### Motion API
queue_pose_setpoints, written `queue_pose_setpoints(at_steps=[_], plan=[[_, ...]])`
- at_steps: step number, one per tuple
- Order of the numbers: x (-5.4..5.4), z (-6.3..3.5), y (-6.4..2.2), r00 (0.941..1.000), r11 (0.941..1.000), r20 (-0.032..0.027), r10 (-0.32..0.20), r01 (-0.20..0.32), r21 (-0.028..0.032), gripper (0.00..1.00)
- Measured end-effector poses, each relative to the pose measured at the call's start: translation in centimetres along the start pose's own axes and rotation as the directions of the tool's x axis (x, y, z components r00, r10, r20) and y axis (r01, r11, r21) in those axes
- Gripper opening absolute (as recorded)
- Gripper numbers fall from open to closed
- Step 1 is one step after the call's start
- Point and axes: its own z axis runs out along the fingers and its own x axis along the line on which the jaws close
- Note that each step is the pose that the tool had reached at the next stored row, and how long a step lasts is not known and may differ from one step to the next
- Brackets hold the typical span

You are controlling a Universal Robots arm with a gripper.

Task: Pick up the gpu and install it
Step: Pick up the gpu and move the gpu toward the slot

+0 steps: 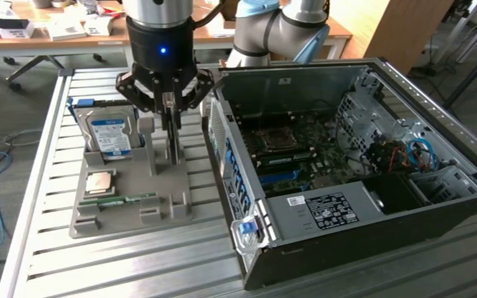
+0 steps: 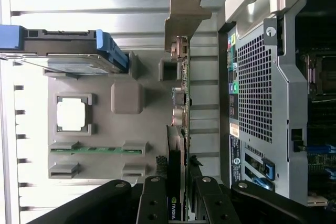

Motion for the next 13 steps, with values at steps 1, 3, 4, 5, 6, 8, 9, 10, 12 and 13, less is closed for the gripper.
queue_pose_setpoints(at_steps=[1,3,4,5,6,8,9,10,12,13], plan=[[0.0,-0.13,0.01,1.0000,1.0000,0.0001,0.000,0.000,0.0000,0.26],[0.0,-0.42,0.02,1.0000,1.0000,0.0000,0.000,0.000,0.0000,0.26],[0.0,-0.57,0.03,1.0000,1.0000,0.0000,0.000,0.000,0.0000,0.26],[0.0,-0.73,0.04,1.0000,1.0000,0.0000,0.000,0.000,-0.0001,0.26],[0.0,-0.88,0.05,1.0000,1.0000,0.0000,0.000,0.000,0.0000,0.26],[-0.1,-1.19,0.07,1.0000,1.0000,0.0000,0.000,0.000,-0.0001,0.26],[-0.1,-1.35,0.07,1.0000,1.0000,0.0000,0.000,0.000,0.0000,0.26],[-0.1,-1.52,0.08,1.0000,1.0000,0.0000,0.000,0.000,-0.0001,0.26],[-0.1,-1.89,0.10,1.0000,1.0000,0.0000,0.000,0.000,0.0000,0.26],[-0.1,-2.08,0.11,1.0000,1.0000,0.0000,0.000,0.000,0.0000,0.26]])
